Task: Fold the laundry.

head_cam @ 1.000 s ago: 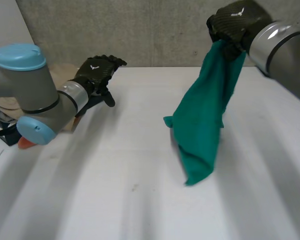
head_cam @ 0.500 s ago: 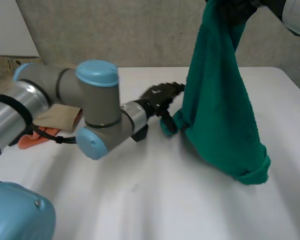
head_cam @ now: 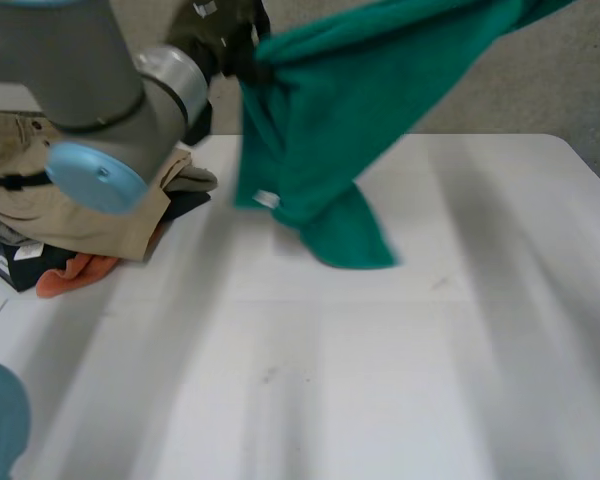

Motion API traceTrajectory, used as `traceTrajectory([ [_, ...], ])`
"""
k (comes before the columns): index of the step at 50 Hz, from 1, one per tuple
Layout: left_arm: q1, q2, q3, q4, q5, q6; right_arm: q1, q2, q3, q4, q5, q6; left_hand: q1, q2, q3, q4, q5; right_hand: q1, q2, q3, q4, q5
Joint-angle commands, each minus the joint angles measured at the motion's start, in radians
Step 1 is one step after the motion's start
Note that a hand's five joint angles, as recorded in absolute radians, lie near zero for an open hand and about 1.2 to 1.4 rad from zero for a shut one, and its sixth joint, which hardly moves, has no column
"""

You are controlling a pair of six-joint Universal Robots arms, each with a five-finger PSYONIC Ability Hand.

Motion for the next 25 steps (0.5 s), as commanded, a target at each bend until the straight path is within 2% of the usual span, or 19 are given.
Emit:
traceTrajectory([
  [1, -0.026, 0.07, -0.103, -0.006, -0.076, 0.031, 0.0, 0.047, 0.163, -0.316, -0.003, 0.072, 0.217, 0.203, 0.21, 0.201, 0.257, 0.253, 0.215, 0.206, 0.2, 0.205],
  [7, -0.065, 0.092, -0.384, -0.014, -0.188, 0.001, 0.007, 0.044, 0.396, -0.341, -0.066, 0.13, 0.217, 0.203, 0.21, 0.201, 0.257, 0.253, 0.215, 0.206, 0.2, 0.205],
  [14, -0.094, 0.109, -0.687, -0.029, -0.202, -0.075, 0.007, 0.05, 0.573, -0.255, -0.051, 0.097, 0.18, 0.166, 0.172, 0.164, 0.219, 0.253, 0.215, 0.206, 0.2, 0.205],
  [17, -0.109, 0.133, -0.785, -0.064, -0.179, -0.098, 0.0, 0.065, 0.619, -0.209, -0.043, 0.052, -0.207, -0.221, -0.214, -0.223, -0.167, 0.253, 0.215, 0.206, 0.2, 0.205],
  [18, -0.111, 0.151, -0.814, -0.078, -0.161, -0.099, -0.006, 0.071, 0.631, -0.192, -0.046, 0.031, -0.554, -0.568, -0.561, -0.57, -0.514, 0.253, 0.215, 0.206, 0.2, 0.205],
  [21, -0.097, 0.203, -0.841, -0.08, -0.135, -0.072, -0.011, 0.07, 0.651, -0.172, -0.051, -0.009, -1.004, -1.019, -1.012, -1.02, -0.965, 0.253, 0.215, 0.206, 0.2, 0.205],
  [24, -0.037, 0.265, -0.855, -0.06, -0.125, 0.0, -0.008, 0.065, 0.659, -0.161, -0.054, -0.031, -1.004, -1.019, -1.012, -1.02, -0.965, 0.253, 0.215, 0.206, 0.2, 0.205],
  [25, 0.004, 0.286, -0.865, -0.039, -0.125, 0.057, -0.008, 0.059, 0.665, -0.157, -0.056, -0.029, -1.004, -1.019, -1.012, -1.02, -0.965, 0.253, 0.215, 0.206, 0.2, 0.205],
])
